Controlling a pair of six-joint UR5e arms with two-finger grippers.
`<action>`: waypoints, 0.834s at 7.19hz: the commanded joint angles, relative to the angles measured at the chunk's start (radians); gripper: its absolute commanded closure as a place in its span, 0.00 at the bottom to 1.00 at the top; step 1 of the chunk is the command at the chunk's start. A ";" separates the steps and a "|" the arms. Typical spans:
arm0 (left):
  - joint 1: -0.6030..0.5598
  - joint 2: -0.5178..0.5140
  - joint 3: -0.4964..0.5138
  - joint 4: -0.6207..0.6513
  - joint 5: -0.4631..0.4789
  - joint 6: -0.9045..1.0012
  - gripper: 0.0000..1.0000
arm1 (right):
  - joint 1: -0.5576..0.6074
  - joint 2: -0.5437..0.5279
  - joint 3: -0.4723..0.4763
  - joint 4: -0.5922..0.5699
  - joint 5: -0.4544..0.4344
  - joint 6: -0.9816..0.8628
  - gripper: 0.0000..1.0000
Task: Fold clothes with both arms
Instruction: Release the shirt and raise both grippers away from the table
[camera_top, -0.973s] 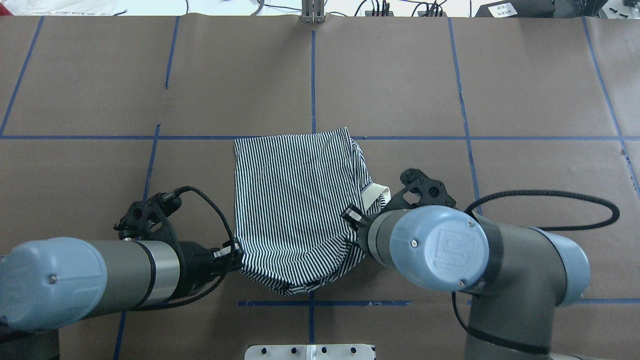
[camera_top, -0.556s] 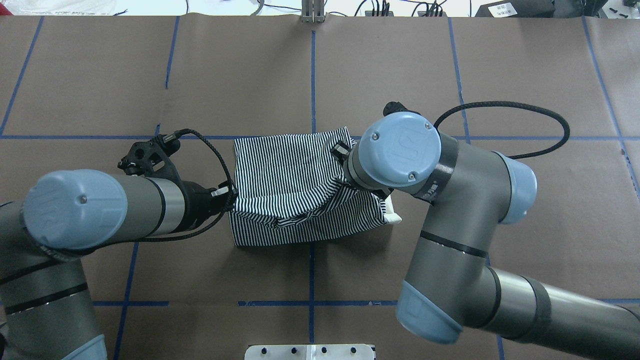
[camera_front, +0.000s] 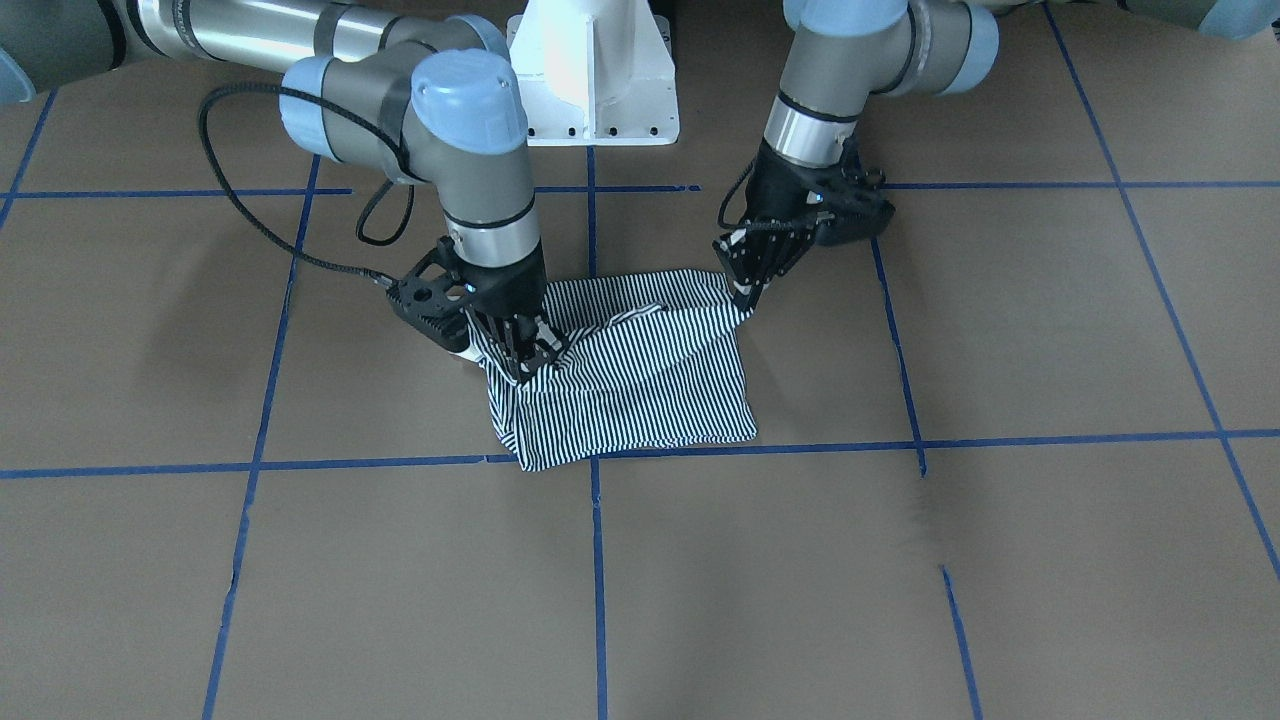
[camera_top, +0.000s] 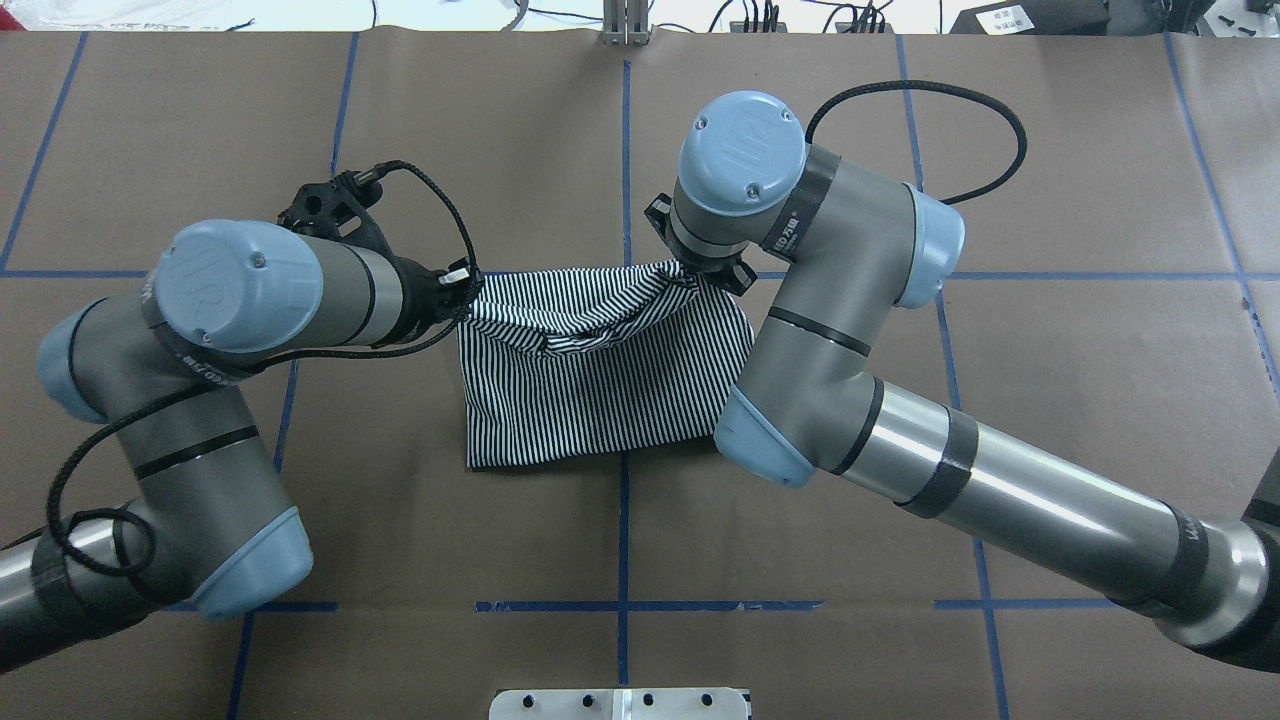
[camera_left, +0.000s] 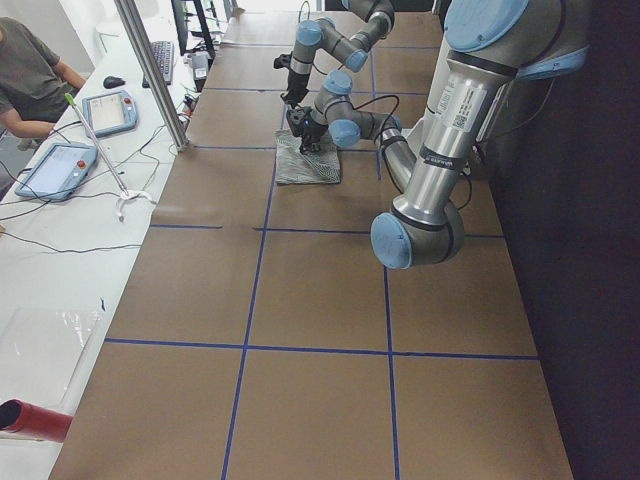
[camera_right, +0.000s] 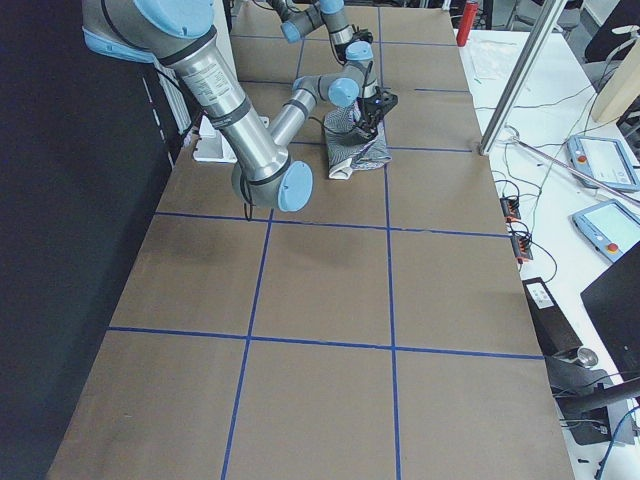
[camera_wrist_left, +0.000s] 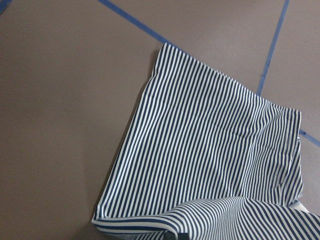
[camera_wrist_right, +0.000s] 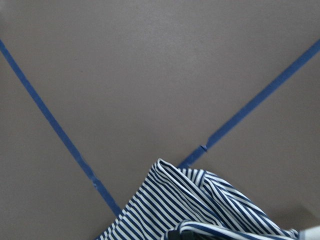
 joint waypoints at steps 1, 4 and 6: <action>-0.106 -0.097 0.386 -0.241 0.004 0.189 0.54 | 0.079 0.144 -0.409 0.290 0.042 -0.132 0.00; -0.173 -0.075 0.316 -0.257 -0.067 0.216 0.53 | 0.221 0.110 -0.379 0.293 0.231 -0.288 0.00; -0.180 0.040 0.184 -0.263 -0.127 0.280 0.54 | 0.256 -0.034 -0.254 0.292 0.248 -0.393 0.00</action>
